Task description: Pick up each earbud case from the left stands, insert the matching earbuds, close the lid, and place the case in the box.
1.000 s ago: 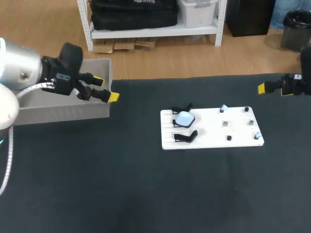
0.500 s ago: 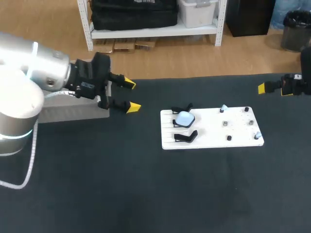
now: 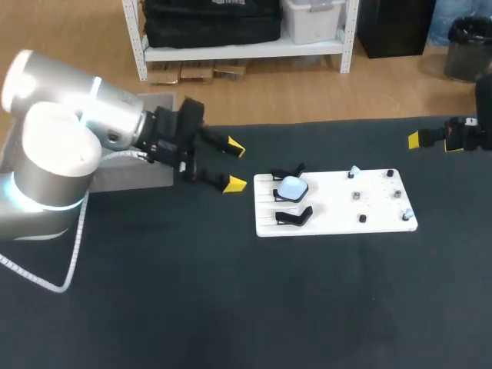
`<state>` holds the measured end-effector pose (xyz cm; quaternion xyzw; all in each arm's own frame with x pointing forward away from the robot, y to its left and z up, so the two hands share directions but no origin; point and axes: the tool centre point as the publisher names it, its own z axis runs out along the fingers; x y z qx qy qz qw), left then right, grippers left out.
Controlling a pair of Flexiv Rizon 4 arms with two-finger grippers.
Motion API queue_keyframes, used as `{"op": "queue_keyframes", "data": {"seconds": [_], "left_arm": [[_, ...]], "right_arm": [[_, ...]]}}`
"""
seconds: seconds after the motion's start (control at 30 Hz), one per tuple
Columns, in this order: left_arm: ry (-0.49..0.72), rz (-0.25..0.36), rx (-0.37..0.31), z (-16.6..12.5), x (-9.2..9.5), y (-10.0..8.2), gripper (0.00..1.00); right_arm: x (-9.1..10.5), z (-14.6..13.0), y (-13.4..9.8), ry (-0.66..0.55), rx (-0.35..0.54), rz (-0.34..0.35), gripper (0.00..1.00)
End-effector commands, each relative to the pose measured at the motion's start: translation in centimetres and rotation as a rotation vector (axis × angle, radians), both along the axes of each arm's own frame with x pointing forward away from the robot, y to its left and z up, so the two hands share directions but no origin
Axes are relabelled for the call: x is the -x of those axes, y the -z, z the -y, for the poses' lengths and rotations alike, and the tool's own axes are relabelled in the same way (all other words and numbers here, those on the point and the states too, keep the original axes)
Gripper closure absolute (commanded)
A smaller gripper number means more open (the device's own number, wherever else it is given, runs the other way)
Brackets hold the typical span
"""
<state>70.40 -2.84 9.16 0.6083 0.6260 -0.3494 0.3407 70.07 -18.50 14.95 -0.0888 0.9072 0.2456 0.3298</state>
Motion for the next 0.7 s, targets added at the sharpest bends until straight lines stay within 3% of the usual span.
{"op": "queue_keyframes", "data": {"seconds": [0.03,0.1,0.17,0.23,0.37,0.7], "left_arm": [[0.058,-0.031,0.01,0.5,-0.3,1.0,0.0],[0.062,-0.038,0.013,0.7,-0.3,1.5,0.0],[0.061,-0.045,0.02,0.9,-0.4,1.8,0.11],[0.065,-0.047,0.026,1.2,-0.4,2.1,0.16],[0.092,-0.046,0.035,2.1,-0.2,2.8,0.09],[0.115,-0.041,0.048,4.5,-0.6,4.4,0.29]], "right_arm": [[0.0,0.1,0.0,-0.002,-0.001,0.0,0.0],[0.0,0.1,0.0,-0.002,-0.001,0.0,0.0],[0.0,0.1,0.0,-0.002,-0.001,0.0,0.0],[0.0,0.1,0.0,-0.002,-0.001,0.0,0.0],[0.0,0.1,0.0,-0.002,-0.001,0.0,0.0],[0.0,0.1,0.0,-0.002,-0.001,0.0,0.0]]}}
